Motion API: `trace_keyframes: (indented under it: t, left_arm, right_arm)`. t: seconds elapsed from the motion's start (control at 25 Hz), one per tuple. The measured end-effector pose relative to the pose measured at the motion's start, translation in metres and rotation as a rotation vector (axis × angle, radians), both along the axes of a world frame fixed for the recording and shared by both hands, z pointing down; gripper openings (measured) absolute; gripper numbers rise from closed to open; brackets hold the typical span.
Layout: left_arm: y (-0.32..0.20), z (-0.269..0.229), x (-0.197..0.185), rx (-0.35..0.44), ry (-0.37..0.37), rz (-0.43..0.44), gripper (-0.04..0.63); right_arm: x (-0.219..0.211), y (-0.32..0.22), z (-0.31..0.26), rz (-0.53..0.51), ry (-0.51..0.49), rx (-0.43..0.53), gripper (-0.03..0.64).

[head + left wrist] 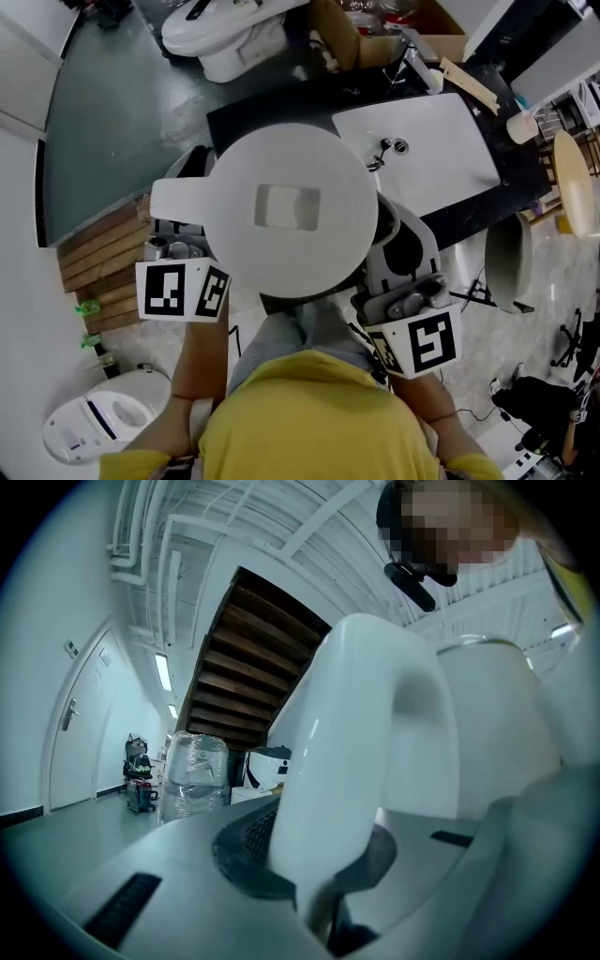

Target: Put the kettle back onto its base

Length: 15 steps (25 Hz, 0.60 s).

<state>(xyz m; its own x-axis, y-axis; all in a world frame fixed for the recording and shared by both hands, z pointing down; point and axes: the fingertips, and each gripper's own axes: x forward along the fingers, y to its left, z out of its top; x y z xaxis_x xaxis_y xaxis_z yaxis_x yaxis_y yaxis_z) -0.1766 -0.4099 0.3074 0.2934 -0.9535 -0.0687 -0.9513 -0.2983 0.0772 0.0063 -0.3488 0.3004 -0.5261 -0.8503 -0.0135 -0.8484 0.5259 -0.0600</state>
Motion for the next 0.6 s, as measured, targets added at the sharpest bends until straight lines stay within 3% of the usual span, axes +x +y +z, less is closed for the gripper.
trace_keyframes:
  t: [0.6]
  left_arm:
    - [-0.045, 0.016, 0.01, 0.019, -0.009, -0.009, 0.043]
  right_arm:
    - [0.011, -0.05, 0.012, 0.011, 0.007, 0.035, 0.014]
